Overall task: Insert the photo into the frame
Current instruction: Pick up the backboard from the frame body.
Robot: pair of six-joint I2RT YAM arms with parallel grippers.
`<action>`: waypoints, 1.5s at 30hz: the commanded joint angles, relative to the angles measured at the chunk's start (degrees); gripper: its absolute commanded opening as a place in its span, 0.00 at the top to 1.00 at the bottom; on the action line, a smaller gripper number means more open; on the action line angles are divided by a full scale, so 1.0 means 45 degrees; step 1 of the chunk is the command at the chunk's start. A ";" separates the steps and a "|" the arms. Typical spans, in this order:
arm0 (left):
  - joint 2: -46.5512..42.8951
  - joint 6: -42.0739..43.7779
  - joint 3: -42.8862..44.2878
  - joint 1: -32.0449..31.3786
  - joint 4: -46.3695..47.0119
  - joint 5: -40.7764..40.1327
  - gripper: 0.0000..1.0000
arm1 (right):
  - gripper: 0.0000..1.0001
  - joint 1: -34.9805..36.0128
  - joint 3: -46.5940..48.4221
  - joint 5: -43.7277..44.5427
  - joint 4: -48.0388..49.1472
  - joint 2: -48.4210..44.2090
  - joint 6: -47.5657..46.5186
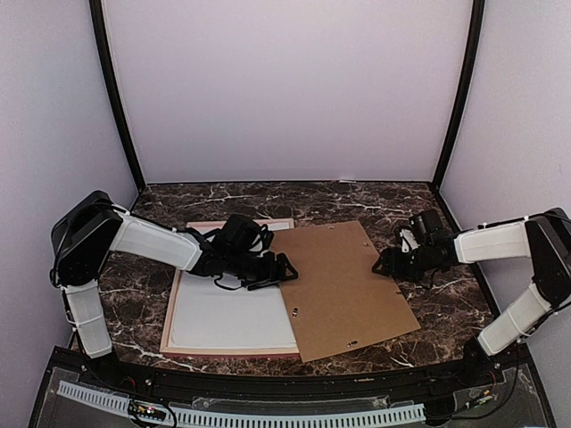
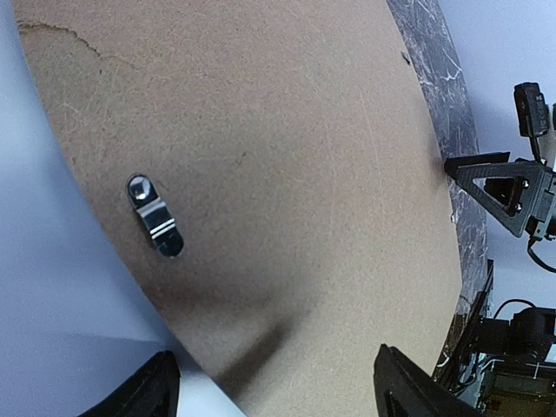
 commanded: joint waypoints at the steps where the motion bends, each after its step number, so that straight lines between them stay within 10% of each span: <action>1: 0.0159 -0.0354 0.0049 0.0026 0.0573 0.0642 0.22 | 0.26 0.0020 -0.0468 -0.0400 0.0224 -0.0206 0.0346; 26: -0.0442 -0.2945 -0.1625 0.0614 0.6154 0.3363 0.53 | 0.33 0.1278 -0.1528 -0.0592 0.0478 -0.2015 0.1744; 45: 0.0096 -0.2700 -0.0841 0.0701 0.6358 0.3518 0.80 | 0.34 0.1626 -0.1859 -0.0959 0.0595 -0.2587 0.2031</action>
